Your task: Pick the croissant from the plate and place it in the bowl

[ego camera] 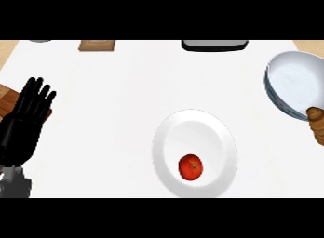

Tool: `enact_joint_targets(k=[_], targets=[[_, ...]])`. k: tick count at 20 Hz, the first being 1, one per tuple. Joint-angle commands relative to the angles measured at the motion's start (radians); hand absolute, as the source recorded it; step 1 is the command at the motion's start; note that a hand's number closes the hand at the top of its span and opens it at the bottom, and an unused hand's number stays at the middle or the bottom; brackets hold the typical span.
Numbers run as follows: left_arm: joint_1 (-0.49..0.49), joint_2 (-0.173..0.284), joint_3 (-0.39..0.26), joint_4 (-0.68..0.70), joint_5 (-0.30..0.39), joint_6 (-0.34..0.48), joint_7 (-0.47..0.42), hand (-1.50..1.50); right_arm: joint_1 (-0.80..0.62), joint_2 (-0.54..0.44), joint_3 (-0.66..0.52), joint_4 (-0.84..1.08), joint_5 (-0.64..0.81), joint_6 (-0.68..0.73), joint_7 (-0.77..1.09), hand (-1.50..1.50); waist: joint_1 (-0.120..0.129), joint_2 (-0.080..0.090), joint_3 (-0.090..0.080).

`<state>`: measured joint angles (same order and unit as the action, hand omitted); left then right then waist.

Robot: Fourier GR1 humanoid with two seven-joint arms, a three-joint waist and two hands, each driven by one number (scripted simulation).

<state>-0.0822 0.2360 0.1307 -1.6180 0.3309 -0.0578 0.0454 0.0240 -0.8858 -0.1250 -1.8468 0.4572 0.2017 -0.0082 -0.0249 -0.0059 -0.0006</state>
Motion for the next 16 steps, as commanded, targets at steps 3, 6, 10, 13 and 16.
enact_joint_targets(k=[3, 6, 10, 13, 16], targets=[[-0.041, 0.002, 0.0, -0.025, 0.008, -0.002, 0.046, 0.0, -0.114, 0.006, -0.135, 0.051, -0.079, 0.088, 0.101, 1.5, 0.027, 0.005, 0.0], [0.012, -0.031, -0.027, -0.042, -0.026, 0.008, 0.016, 0.0, -0.168, 0.019, -0.172, 0.169, -0.064, 0.059, 0.052, 1.5, 0.034, 0.006, 0.001], [-0.051, -0.012, -0.006, -0.008, 0.0, -0.011, 0.041, 0.0, -0.35, 0.04, -0.119, 0.417, -0.007, 0.01, 0.009, 1.5, 0.048, 0.01, 0.001], [0.006, -0.034, -0.027, 0.005, -0.016, -0.047, -0.029, 0.0, -0.422, 0.062, -0.122, 0.602, 0.017, -0.041, -0.091, 1.5, 0.059, 0.013, 0.001], [-0.071, -0.035, -0.026, -0.032, -0.02, 0.014, 0.053, 0.0, -0.517, 0.112, -0.096, 0.765, 0.046, -0.092, -0.156, 1.5, 0.058, 0.013, 0.002]])
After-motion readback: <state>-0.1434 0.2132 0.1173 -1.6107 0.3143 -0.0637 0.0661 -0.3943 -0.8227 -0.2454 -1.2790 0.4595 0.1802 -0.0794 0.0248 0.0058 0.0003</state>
